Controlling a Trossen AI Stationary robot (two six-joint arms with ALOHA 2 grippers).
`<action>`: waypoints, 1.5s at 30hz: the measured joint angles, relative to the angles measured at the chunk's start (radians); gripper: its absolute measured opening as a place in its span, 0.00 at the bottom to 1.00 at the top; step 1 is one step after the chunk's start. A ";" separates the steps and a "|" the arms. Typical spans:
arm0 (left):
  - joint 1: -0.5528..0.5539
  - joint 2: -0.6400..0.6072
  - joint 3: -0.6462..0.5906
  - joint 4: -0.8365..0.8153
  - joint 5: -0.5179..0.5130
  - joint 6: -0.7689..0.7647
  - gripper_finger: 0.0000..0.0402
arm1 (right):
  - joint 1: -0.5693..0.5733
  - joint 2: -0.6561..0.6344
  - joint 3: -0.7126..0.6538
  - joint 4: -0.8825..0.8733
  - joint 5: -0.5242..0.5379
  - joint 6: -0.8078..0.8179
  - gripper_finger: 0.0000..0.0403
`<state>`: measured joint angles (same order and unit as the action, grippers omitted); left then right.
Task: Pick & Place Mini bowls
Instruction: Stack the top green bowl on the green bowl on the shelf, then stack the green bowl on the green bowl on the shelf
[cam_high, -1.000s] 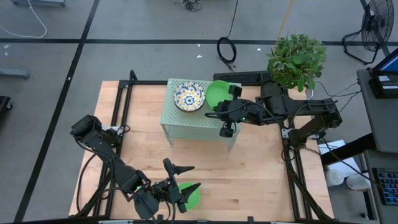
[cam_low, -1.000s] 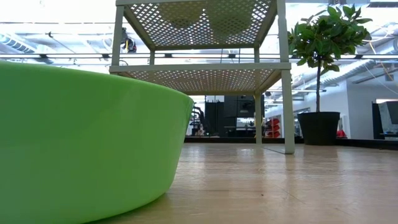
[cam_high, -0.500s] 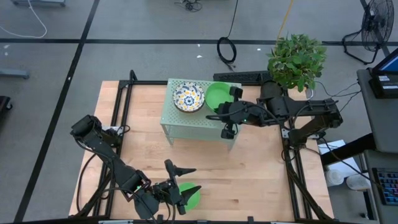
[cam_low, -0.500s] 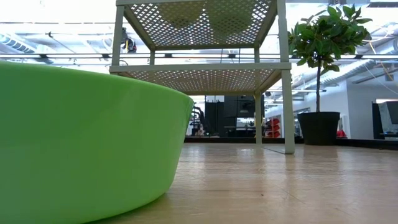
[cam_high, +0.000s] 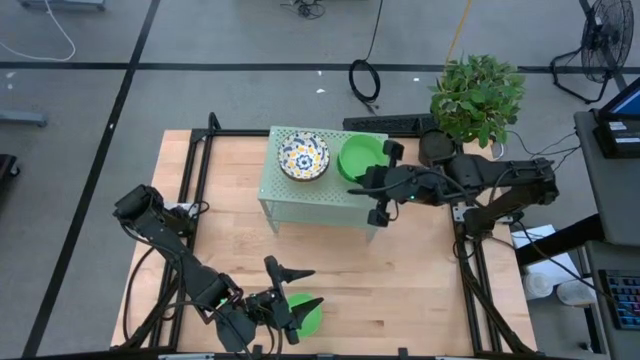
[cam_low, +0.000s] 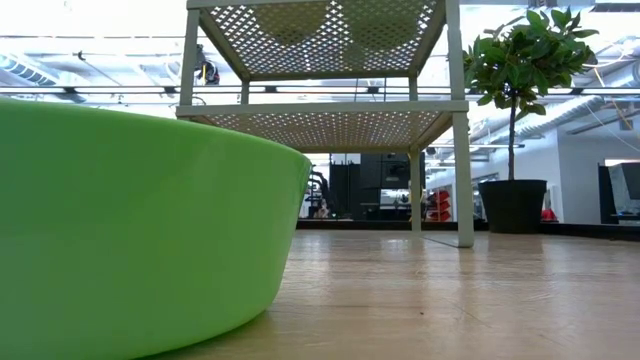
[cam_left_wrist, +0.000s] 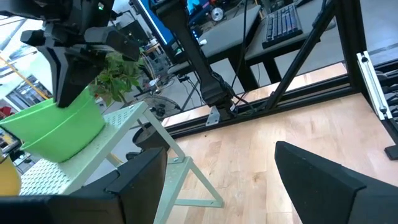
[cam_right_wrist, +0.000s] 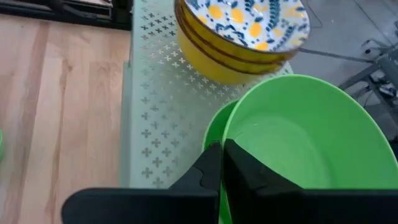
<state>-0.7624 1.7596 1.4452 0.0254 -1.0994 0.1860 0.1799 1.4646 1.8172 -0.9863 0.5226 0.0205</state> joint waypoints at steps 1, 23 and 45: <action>0.000 0.000 0.000 0.001 0.000 0.000 0.74 | 0.001 -0.004 0.000 -0.008 -0.001 0.011 0.00; 0.005 0.000 0.000 0.001 0.000 -0.002 0.74 | -0.003 -0.017 0.000 -0.061 -0.162 0.083 0.01; -0.003 0.000 0.000 0.001 0.001 0.015 0.74 | 0.022 -0.054 0.000 0.052 -0.162 0.046 0.25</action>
<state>-0.7656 1.7596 1.4452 0.0261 -1.0981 0.2009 0.2020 1.4110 1.8175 -0.9345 0.3607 0.0669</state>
